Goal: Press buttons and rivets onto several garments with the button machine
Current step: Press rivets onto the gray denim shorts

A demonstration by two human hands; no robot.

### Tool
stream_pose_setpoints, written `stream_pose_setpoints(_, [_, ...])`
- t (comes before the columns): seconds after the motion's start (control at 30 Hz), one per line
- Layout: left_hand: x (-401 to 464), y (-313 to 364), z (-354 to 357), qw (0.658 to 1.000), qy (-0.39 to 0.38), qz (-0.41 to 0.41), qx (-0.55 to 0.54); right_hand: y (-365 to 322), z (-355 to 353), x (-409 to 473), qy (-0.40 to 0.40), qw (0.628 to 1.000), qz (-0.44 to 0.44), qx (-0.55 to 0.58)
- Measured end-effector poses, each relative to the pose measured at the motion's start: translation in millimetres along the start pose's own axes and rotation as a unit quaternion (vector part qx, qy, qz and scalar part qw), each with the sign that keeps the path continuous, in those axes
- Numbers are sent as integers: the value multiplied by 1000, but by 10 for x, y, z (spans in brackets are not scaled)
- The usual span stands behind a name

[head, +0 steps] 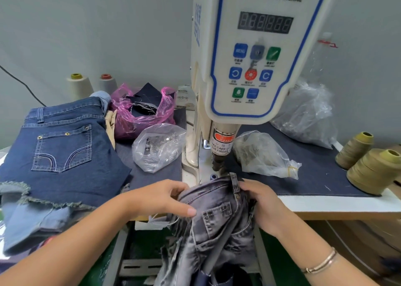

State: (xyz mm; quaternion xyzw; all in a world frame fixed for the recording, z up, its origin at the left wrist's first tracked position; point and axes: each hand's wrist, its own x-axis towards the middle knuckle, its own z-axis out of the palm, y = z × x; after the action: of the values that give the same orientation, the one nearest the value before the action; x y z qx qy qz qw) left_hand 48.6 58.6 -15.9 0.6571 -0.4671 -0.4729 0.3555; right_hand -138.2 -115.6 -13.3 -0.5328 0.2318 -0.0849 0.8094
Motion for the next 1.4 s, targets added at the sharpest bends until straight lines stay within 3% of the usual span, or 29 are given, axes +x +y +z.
stream_pose_setpoints(0.2, [37,14,-165,987,28,16,-156,-109,46,208,30,999,13,-3])
stream_pose_setpoints(0.4, [283,108,-277,985,152,5,-79,-245,-14,485,94,994,22,-54])
stream_pose_setpoints(0.6, [518,94,-331,989,119,-37,81,-313,-197,611,94,981,37,-164])
stream_pose_setpoints(0.73, [542,118,-404,994,78,-32,73,-355,-192,628,116,965,-2,-237])
stream_pose_setpoints(1.03, [616,134,-303,993,112,-29,-22,-296,-283,784,139,989,4,-40])
stream_pose_setpoints(1.13, [707,53,-216,988,129,-24,-83,-255,-338,851,188,980,7,-72])
stream_pose_setpoints(1.4, [771,-84,-150,971,132,-6,-197,-249,-430,888,198,977,17,-77])
